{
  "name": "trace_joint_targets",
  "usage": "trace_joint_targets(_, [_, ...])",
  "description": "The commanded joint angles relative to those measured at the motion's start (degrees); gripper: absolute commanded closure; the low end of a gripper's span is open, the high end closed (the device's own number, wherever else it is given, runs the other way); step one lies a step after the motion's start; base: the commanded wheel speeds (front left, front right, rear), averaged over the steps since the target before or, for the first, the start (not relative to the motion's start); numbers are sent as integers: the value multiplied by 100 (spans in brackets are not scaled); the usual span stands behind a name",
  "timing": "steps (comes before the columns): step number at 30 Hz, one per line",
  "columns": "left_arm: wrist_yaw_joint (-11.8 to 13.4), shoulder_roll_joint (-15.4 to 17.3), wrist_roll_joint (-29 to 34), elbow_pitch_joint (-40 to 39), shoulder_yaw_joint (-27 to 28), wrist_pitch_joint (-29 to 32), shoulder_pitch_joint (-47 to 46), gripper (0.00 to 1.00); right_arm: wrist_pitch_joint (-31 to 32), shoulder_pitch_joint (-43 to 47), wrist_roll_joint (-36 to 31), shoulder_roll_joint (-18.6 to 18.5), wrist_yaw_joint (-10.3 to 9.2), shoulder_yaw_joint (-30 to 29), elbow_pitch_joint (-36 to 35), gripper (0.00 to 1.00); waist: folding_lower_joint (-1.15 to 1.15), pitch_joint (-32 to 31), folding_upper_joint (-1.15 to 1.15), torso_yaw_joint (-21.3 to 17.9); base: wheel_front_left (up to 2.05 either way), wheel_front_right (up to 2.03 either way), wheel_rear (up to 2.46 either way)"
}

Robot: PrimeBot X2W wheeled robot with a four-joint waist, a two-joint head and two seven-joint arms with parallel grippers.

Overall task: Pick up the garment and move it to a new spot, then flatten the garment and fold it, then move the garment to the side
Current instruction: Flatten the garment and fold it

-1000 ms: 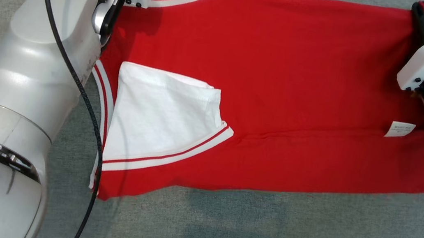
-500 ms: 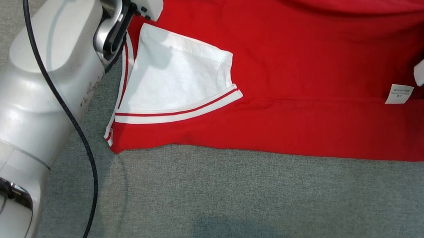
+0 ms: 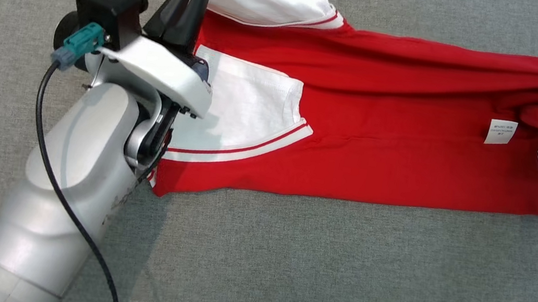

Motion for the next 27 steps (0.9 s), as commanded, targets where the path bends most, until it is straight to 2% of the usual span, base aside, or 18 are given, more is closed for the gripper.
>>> trace_joint_targets(1, [104, 221, -82, -429, 172, 35, 184, 100, -75, 332, -102, -160, -16, -97, -280, 100, 0, -15, 0, 14, 0, 0, 0])
trace_joint_targets(7, [300, 307, -195, -1332, 107, 246, 948, 100, -75, 811, -265, -255, -16, -389, -663, 100, 0, -31, 0, 58, 0, 0, 0])
trace_joint_targets(15, [694, 411, -347, -2500, 31, 507, 2041, 100, -75, 1407, -483, -229, -16, -837, -959, 100, 0, -79, 0, 84, 0, 0, 0])
trace_joint_targets(27, [1043, 522, -471, -3177, -216, 971, 2958, 100, -75, 1838, -761, -3, -16, -1240, -716, 100, 0, -144, 0, 148, 0, 0, 0])
